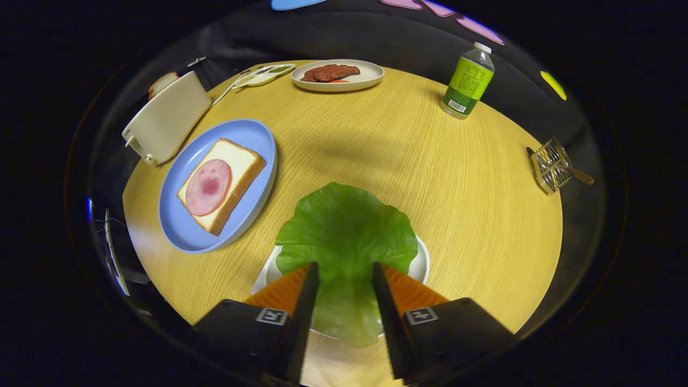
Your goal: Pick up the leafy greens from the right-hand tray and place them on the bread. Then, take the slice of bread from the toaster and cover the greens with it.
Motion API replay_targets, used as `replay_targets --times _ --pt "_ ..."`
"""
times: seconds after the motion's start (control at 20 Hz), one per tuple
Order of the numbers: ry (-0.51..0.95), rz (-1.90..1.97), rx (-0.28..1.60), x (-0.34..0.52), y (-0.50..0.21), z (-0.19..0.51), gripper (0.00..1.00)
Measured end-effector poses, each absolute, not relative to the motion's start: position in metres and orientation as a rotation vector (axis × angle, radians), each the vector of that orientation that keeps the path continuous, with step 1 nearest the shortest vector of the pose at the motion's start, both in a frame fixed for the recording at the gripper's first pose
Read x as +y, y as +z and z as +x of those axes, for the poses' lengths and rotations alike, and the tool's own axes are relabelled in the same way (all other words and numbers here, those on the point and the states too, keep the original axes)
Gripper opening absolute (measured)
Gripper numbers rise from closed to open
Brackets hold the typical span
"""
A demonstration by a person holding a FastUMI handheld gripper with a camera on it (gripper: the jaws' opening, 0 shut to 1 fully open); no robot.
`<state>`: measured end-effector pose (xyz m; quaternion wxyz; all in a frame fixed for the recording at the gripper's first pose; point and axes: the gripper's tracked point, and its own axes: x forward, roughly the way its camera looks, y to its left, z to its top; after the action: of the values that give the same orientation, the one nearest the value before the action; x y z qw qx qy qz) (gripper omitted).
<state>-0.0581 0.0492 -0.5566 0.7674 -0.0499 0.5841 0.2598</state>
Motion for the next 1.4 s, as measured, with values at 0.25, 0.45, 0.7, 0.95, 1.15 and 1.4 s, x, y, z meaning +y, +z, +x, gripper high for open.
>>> replay_targets --times 0.25,0.45,0.7,0.95,1.15,1.4 --pt "0.543 -0.135 1.287 0.049 -0.549 -0.062 0.07" --pt "0.516 -0.084 1.243 0.044 -0.525 -0.058 0.07" --pt "0.523 -0.057 1.203 0.050 -0.477 -0.053 0.07" --pt "0.614 -0.015 1.155 0.105 -0.435 -0.048 0.07" --pt "0.709 -0.029 1.136 0.161 -0.421 -0.049 0.07" --pt "0.751 -0.047 1.112 0.201 -0.415 -0.041 0.07"
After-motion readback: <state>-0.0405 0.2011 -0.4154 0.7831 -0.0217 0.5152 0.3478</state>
